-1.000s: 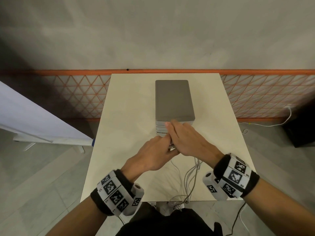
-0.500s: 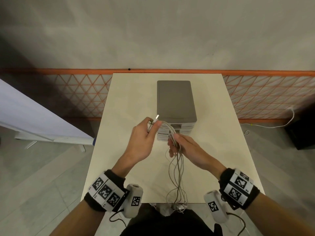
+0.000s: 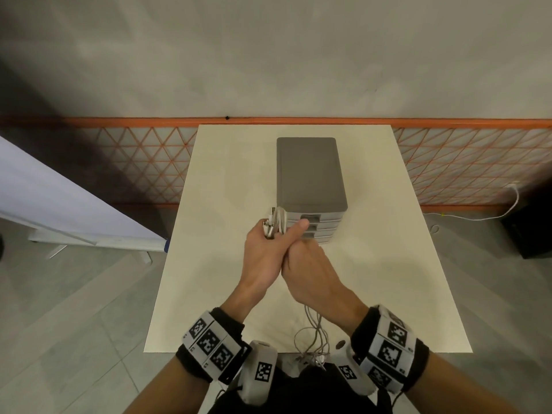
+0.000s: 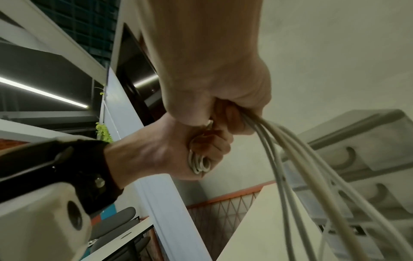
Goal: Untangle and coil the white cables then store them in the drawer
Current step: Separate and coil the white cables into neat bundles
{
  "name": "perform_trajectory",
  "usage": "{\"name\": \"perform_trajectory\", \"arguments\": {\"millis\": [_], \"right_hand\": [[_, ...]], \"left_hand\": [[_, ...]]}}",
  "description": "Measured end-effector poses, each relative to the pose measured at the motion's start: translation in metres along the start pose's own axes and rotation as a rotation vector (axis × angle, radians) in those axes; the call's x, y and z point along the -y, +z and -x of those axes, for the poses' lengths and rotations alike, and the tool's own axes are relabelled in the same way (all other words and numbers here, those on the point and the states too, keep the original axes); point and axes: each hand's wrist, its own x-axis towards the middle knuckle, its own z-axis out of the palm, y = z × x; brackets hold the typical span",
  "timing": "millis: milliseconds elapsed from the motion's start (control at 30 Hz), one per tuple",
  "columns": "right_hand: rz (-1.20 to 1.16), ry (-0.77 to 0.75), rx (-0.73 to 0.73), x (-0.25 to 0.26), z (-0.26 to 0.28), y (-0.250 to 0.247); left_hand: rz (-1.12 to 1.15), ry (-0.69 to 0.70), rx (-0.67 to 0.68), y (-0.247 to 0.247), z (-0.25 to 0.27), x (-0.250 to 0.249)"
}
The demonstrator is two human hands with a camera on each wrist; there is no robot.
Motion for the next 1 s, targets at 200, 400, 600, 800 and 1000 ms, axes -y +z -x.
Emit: {"name": "perform_trajectory", "arguments": {"millis": [200, 400, 600, 800, 1000], "right_hand": [[0.066, -0.060, 0.107, 0.005, 0.008, -0.015], [-0.490, 0.148, 0.106, 0.003, 0.017, -0.002], [-0.634, 0.207, 0.252, -0.001, -0.004, -0.010], [-0.581, 0.238, 0.258, -0.003, -0.009, -0.008], [-0.466, 0.157, 0.165, -0.004, -0.004, 0.005]], "left_hand": [[0.046, -0.071, -0.057, 0.000, 0.000, -0.001], [0.167, -0.039, -0.145, 0.001, -0.003, -0.013], [0.151, -0.047, -0.231, 0.004, -0.003, -0.002], [0.102, 0.051, -0.200, 0.007, 0.003, 0.003], [0.178, 0.059, -0.062, 0.003, 0.003, -0.002]]}}
